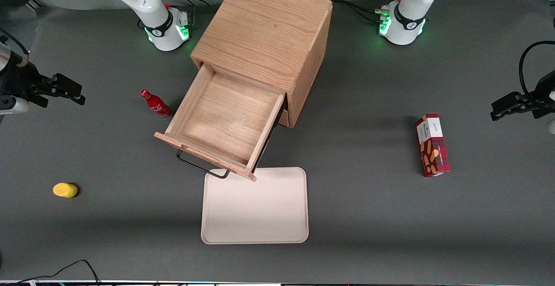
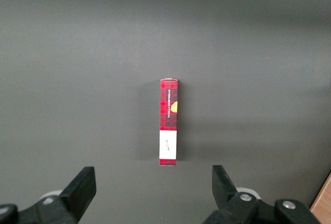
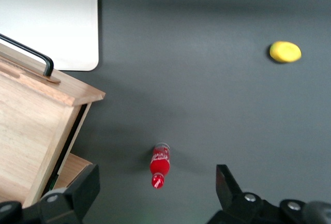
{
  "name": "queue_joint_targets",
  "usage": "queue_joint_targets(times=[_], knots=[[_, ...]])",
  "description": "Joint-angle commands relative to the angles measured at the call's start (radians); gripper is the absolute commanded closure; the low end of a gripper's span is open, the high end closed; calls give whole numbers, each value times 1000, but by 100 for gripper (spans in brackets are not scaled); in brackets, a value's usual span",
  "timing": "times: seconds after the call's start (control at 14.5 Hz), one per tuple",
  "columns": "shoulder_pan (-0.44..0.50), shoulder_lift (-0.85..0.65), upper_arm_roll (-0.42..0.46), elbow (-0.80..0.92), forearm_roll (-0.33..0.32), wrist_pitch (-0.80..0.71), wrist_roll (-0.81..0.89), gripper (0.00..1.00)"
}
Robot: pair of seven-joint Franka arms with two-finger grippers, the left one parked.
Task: Close top drawer
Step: 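Move the right gripper toward the open wooden drawer's front panel, then position the right gripper against the drawer front beside its black handle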
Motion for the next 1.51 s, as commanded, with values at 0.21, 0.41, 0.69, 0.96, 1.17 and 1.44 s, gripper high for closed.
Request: queue_joint_targets(times=[0.21,0.41,0.69,0.96,1.17,1.44], knots=[[87,237,0,276,9,-66,-119,0],[104,328,0,382,86,-73,-244,0],[121,449,9,501,167,-58,-422,0],[119,555,70,558,182,-23,-543,0],[119,627,109,581,184,-20,-605,0],[121,667,124,588,184,-17,-636,0]])
